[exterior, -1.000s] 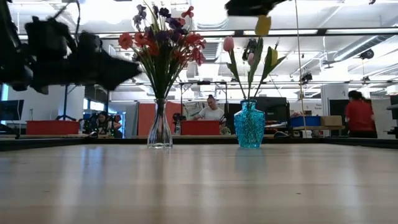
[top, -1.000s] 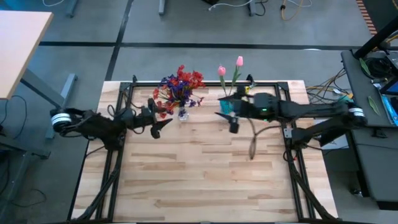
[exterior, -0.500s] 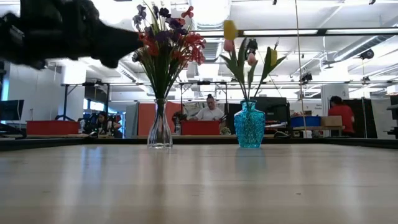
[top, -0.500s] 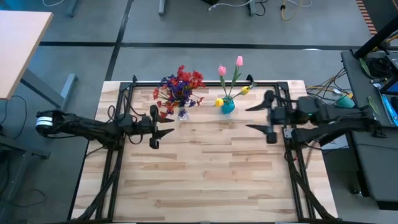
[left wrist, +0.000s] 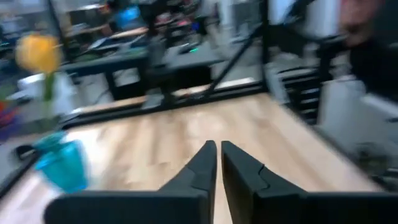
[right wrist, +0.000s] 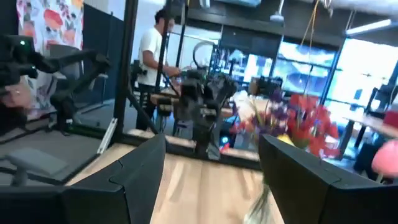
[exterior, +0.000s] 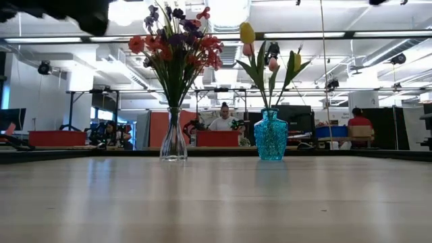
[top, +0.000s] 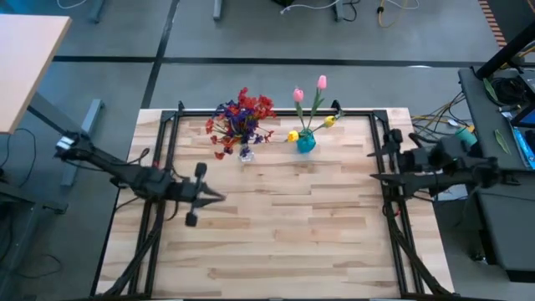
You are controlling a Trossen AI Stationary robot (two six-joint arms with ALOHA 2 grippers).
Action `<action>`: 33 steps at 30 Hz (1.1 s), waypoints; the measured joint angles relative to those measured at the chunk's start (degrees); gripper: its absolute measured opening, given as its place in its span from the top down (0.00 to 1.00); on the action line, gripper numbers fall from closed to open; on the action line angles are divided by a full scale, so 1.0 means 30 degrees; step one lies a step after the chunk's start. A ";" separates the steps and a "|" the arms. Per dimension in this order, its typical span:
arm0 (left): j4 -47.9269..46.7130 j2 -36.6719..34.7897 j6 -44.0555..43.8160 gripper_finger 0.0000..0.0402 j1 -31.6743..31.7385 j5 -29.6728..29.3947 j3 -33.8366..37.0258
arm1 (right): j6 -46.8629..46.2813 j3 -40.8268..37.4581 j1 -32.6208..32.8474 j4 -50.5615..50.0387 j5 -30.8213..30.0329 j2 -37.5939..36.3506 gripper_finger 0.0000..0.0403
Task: Sort flowers into vase by color
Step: Return to Home Position
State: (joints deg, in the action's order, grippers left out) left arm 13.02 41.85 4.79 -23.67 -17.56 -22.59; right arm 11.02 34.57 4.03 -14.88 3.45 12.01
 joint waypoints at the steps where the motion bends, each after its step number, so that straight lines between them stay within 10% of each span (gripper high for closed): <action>1: -0.0163 -0.0370 -0.0064 0.98 -0.0635 0.0015 0.0000 | -0.0343 -0.0396 -0.0003 -0.0062 0.0004 -0.0614 0.38; 9: -0.4645 -0.5533 0.0742 1.00 -0.4160 -0.3823 0.0266 | -0.2891 -0.3257 -0.0007 0.2497 0.0494 -0.3945 0.39; 19: -0.6634 -1.3970 0.2971 1.00 -0.4178 -0.3180 0.3185 | -0.3188 -0.6093 -0.0015 0.7449 0.0194 -0.3389 0.39; 28: -0.6471 -1.3910 0.5038 1.00 -0.3344 -0.3700 0.3825 | -0.2436 -1.1280 -0.0109 1.1364 0.0182 -0.3722 0.39; 33: -0.4945 -1.3803 0.4776 1.00 -0.3216 -0.7541 0.4080 | -0.1084 -1.1295 -0.0146 1.0513 -0.0089 -0.3938 0.41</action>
State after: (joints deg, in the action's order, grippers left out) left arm -1.82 0.44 19.12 -33.32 -40.18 -10.35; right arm 7.77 0.69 3.60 16.66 3.19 0.20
